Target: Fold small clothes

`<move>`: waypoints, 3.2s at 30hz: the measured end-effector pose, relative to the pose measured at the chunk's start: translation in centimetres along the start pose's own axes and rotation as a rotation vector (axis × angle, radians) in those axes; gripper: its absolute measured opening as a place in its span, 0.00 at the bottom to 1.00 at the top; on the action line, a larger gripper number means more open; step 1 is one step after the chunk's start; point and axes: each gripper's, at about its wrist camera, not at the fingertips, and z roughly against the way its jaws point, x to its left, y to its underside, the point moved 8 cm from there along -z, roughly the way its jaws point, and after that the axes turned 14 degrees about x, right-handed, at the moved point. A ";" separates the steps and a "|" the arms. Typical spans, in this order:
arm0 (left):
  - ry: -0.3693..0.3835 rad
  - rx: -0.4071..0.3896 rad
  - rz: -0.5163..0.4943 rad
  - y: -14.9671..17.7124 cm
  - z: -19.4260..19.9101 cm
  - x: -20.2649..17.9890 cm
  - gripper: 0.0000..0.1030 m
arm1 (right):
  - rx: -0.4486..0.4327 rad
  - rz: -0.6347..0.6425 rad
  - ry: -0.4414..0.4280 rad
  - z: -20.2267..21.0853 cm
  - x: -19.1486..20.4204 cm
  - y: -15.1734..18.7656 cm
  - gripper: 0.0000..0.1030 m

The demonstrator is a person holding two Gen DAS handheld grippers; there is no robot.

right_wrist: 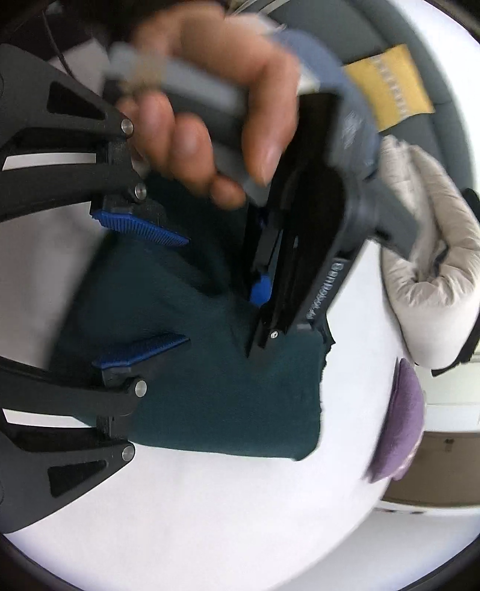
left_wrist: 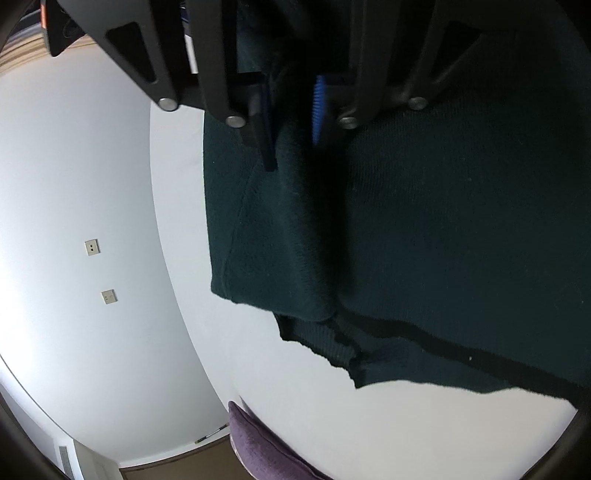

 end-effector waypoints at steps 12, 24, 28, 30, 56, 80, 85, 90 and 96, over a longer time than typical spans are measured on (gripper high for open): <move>0.043 -0.047 -0.029 1.4 5.1 1.2 0.12 | -0.117 -0.316 -0.208 4.5 -9.5 3.8 0.49; -0.013 -0.168 0.052 0.9 15.6 9.1 0.12 | -0.006 -0.135 -0.114 -2.1 -3.6 -1.8 0.49; -0.024 -0.184 0.087 0.9 17.4 11.8 0.12 | 0.024 -0.040 -0.057 -4.4 0.2 -3.8 0.50; -0.019 -0.194 0.102 1.1 18.0 12.9 0.12 | 0.020 -0.001 -0.014 -4.8 1.8 -4.4 0.50; -0.390 -0.356 -0.040 7.9 16.2 12.2 0.24 | 0.063 -0.232 -0.538 -4.3 1.4 -6.7 0.52; -0.263 -0.400 -0.037 8.8 16.4 15.2 0.07 | 0.051 -0.239 -0.659 -1.6 -1.2 -7.7 0.36; -0.245 -0.395 -0.032 8.9 16.3 15.3 0.07 | 0.083 -0.301 -0.687 -5.6 -1.6 -13.9 0.46; -0.234 -0.396 -0.030 8.6 16.2 15.5 0.07 | 0.074 -0.390 -0.704 -9.5 -3.5 -18.1 0.45; -0.216 -0.401 -0.032 8.7 16.2 15.7 0.07 | 0.081 -0.553 -0.614 -12.5 -9.7 -20.6 0.54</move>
